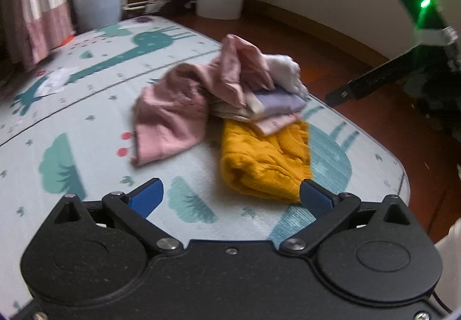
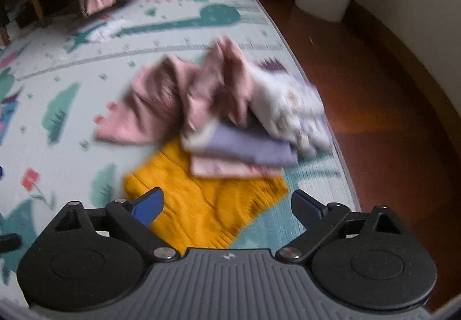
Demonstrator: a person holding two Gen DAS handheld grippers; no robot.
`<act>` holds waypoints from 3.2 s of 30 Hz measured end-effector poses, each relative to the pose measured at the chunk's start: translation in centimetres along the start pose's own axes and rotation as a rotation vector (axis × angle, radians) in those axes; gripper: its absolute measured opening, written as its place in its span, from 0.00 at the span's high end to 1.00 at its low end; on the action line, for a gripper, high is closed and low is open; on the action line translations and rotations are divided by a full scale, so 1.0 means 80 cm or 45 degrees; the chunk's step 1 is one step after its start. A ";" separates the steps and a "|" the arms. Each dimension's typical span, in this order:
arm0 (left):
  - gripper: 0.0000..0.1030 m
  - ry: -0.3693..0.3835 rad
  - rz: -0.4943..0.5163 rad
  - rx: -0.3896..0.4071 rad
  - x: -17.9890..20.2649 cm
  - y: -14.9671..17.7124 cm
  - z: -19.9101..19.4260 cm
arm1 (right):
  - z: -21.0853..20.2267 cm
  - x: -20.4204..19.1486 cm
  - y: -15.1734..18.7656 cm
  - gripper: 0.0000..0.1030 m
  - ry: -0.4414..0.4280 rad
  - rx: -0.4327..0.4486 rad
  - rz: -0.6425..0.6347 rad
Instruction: Fold clothes
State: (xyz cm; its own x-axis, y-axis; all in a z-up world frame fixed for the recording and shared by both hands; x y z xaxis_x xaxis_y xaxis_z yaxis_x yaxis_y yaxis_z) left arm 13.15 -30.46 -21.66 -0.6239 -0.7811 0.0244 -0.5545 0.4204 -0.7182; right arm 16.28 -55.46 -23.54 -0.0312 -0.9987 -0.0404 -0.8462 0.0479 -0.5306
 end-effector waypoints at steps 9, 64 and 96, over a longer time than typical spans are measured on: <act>0.04 0.136 0.049 0.029 0.053 0.022 0.054 | 0.077 0.054 0.089 0.36 0.078 -0.140 0.003; 0.95 -0.171 0.773 0.262 0.038 -0.177 -0.157 | -0.015 -0.085 0.064 0.51 0.046 -0.164 -0.890; 0.95 -0.313 0.380 -0.101 -0.226 0.026 -0.319 | 0.174 -0.279 0.095 0.41 -0.164 -0.161 -1.554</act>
State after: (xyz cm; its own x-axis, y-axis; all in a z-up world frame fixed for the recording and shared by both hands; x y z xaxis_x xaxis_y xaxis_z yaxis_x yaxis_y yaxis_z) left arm 9.20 -3.67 -5.84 -0.6188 -0.7026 -0.3513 -0.4156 0.6724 -0.6126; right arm 17.97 -32.53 -38.46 0.8620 -0.3789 0.3368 -0.3301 -0.9237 -0.1942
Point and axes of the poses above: each gripper's, at about its wrist camera, not at the fingertips, and z roughly the way its jaws point, x to its right, y to its underside, the point moved 9 cm from there along z, roughly the way its jaws point, and after that the axes turned 6 degrees about -y, right-handed, at the moved point
